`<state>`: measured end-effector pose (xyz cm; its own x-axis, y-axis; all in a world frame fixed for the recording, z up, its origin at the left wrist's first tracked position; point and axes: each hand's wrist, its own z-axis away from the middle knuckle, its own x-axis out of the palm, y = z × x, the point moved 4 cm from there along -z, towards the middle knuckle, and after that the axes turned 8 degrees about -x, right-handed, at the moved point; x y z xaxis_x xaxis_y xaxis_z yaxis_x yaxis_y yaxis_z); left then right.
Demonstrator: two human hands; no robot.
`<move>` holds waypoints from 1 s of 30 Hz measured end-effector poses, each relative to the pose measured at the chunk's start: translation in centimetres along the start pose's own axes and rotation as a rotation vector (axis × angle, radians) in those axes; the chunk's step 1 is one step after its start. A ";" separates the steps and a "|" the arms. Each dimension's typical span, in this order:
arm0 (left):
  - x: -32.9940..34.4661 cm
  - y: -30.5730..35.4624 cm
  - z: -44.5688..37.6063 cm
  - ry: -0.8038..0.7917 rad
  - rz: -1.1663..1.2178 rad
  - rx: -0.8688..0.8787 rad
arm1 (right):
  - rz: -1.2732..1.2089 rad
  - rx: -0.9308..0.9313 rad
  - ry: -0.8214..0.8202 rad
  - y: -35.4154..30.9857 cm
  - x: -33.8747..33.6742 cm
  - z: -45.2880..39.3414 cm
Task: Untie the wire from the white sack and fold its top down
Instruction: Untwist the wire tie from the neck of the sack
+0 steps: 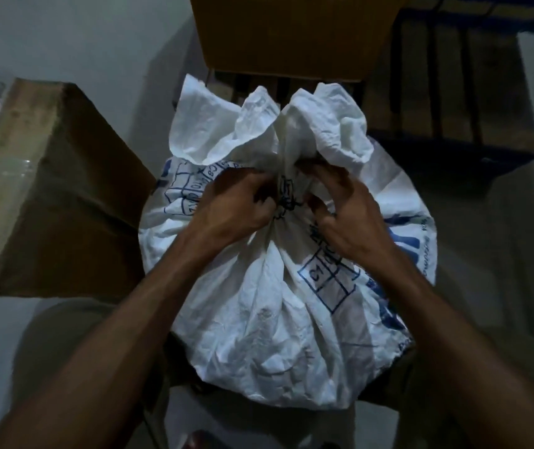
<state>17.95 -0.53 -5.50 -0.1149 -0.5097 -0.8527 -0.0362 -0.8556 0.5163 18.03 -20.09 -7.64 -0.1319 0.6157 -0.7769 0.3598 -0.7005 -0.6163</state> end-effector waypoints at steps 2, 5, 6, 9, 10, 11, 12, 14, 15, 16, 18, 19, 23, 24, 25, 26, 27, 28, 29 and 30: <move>0.0 0.3 -0.8 -0.001 0.083 0.036 | -0.011 -0.009 -0.023 1.0 0.3 -1.0; 0.4 0.1 -1.8 0.005 0.126 0.055 | -0.041 0.014 -0.047 2.0 0.4 -2.1; 0.6 -0.1 -2.2 0.012 0.126 0.043 | -0.045 0.018 -0.051 2.2 0.5 -2.3; 0.9 -0.5 -3.0 0.009 0.132 0.002 | -0.054 0.035 -0.055 2.3 0.6 -2.8; 1.1 -0.7 -3.3 0.005 0.134 -0.008 | -0.064 0.035 -0.046 2.4 0.6 -3.0; 1.2 -0.7 -3.6 0.000 0.145 -0.023 | -0.079 0.029 -0.035 2.5 0.5 -3.2; 1.3 -0.9 -3.9 -0.002 0.168 -0.042 | -0.095 0.017 -0.024 2.7 0.5 -3.4; 1.5 -1.1 -4.3 -0.015 0.200 -0.082 | -0.100 -0.006 -0.025 2.7 0.6 -3.6; 1.6 -1.2 -4.5 -0.022 0.203 -0.096 | -0.092 -0.014 -0.030 2.7 0.7 -3.6; 1.6 -1.3 -4.7 -0.030 0.204 -0.106 | -0.082 -0.017 -0.036 2.6 0.7 -3.7; 1.7 -1.3 -5.0 -0.046 0.222 -0.111 | -0.056 -0.005 -0.054 2.4 0.7 -3.6; 1.7 -1.3 -5.2 -0.050 0.234 -0.111 | -0.042 0.000 -0.064 2.2 0.6 -3.5; 1.7 -1.5 -5.6 -0.058 0.259 -0.116 | 0.023 0.014 -0.048 1.5 0.8 -3.4; 1.7 -1.5 -5.6 -0.059 0.260 -0.110 | 0.047 0.013 -0.038 1.4 0.9 -3.4; 1.7 -1.6 -5.6 -0.061 0.253 -0.102 | 0.071 0.011 -0.027 1.2 1.0 -3.4; 1.7 -1.7 -5.6 -0.066 0.249 -0.093 | 0.089 0.008 -0.011 1.0 1.0 -3.3; 1.8 -1.9 -5.5 -0.072 0.245 -0.090 | 0.098 0.007 0.007 0.8 1.1 -3.3; 1.9 -2.0 -5.6 -0.076 0.241 -0.092 | 0.102 0.010 0.022 0.7 1.2 -3.3; 2.0 -2.1 -5.5 -0.081 0.233 -0.102 | 0.103 0.019 0.030 0.6 1.4 -3.3; 2.0 -2.1 -5.5 -0.086 0.222 -0.113 | 0.112 0.028 0.030 0.5 1.6 -3.2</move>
<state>23.26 -0.25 -8.78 -0.1920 -0.6809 -0.7068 0.1099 -0.7305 0.6740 21.01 -18.32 -8.76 -0.0645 0.5434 -0.8370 0.3444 -0.7751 -0.5297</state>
